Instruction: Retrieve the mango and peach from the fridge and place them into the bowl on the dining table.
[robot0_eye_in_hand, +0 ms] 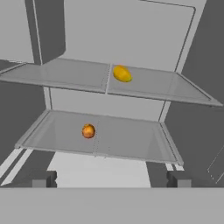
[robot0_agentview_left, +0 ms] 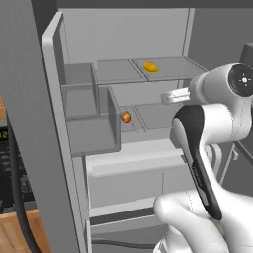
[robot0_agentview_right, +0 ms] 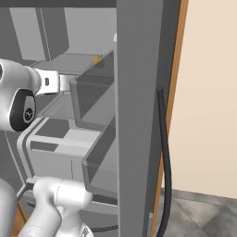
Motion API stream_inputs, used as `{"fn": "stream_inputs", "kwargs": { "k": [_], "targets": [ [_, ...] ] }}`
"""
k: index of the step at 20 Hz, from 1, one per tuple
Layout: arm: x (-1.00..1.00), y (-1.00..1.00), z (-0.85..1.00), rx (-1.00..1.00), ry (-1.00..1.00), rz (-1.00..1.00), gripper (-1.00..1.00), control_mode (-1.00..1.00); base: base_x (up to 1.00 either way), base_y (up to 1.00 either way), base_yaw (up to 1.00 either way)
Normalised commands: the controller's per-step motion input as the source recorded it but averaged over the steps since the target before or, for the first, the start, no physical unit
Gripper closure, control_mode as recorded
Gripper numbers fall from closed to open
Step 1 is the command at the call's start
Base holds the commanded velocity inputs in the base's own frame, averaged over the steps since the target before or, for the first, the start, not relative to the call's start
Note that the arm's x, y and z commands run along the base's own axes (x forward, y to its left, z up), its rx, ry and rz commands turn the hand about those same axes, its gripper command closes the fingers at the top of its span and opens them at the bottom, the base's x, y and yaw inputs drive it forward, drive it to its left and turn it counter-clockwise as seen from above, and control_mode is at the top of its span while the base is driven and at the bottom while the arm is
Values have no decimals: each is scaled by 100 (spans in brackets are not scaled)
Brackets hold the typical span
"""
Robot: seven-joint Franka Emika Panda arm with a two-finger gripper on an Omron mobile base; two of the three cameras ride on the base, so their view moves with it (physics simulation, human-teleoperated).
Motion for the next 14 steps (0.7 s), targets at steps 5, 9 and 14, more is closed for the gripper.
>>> {"fn": "stream_inputs", "kwargs": {
  "k": [5,9,14],
  "targets": [
    [32,-9,3,6,0,-1,-100,-100,0,0,0],
    [26,-22,14,5,0,0,-100,-100,0,0,0],
    [37,-18,12,4,0,0,-100,-100,0,0,0]
  ]
}}
